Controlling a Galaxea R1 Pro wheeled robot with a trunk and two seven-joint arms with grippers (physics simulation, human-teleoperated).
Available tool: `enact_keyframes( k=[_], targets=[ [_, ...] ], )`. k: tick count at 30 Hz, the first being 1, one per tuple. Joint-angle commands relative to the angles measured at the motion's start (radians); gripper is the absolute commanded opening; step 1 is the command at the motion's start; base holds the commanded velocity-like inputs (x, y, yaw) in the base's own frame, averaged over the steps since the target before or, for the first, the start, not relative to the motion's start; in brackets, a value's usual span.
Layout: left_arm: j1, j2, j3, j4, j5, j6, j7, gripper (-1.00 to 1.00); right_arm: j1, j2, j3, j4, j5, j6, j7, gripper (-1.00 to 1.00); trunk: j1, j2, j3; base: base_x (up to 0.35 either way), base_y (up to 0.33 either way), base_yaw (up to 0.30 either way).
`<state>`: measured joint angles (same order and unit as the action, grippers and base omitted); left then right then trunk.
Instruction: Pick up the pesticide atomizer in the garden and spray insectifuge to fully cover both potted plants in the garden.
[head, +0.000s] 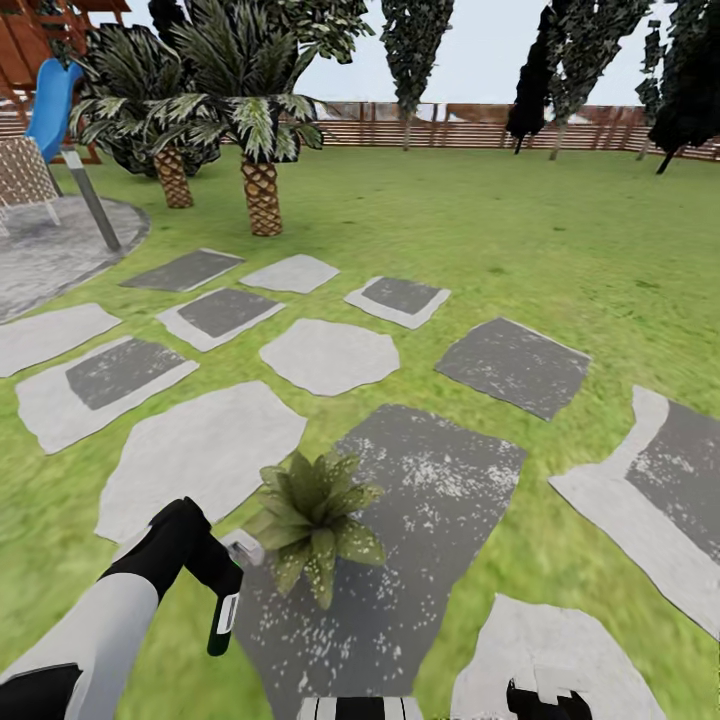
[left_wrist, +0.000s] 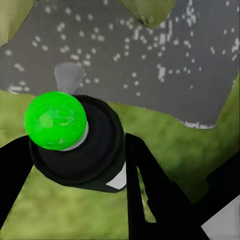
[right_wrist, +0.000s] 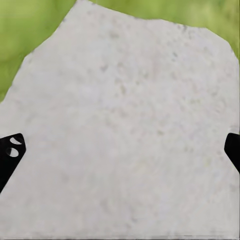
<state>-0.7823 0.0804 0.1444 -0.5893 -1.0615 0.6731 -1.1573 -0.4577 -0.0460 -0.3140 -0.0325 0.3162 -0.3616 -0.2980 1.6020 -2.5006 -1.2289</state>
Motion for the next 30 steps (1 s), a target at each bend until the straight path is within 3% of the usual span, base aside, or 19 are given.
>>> enact_keyframes(
  k=[1, 20, 30],
  targets=[
    [0.000, -0.001, 0.004, -0.001, -0.006, 0.007, -0.007, -1.00, -0.001, 0.000, -0.007, 0.002, 0.011, -0.003, -0.004, 1.00, 0.000, 0.000, -0.001, 0.001, 0.335, -0.266],
    [0.000, -0.001, 0.004, -0.001, -0.006, 0.006, -0.007, -1.00, -0.001, 0.000, -0.007, 0.002, 0.011, -0.005, -0.004, 1.00, 0.000, 0.000, 0.008, -0.002, 0.335, -0.266],
    [0.000, -0.001, 0.004, -0.001, -0.006, 0.007, -0.007, -1.00, -0.001, 0.000, -0.007, 0.002, 0.011, -0.005, -0.004, 1.00, 0.000, 0.000, 0.017, -0.212, 0.258, -0.266]
  ],
)
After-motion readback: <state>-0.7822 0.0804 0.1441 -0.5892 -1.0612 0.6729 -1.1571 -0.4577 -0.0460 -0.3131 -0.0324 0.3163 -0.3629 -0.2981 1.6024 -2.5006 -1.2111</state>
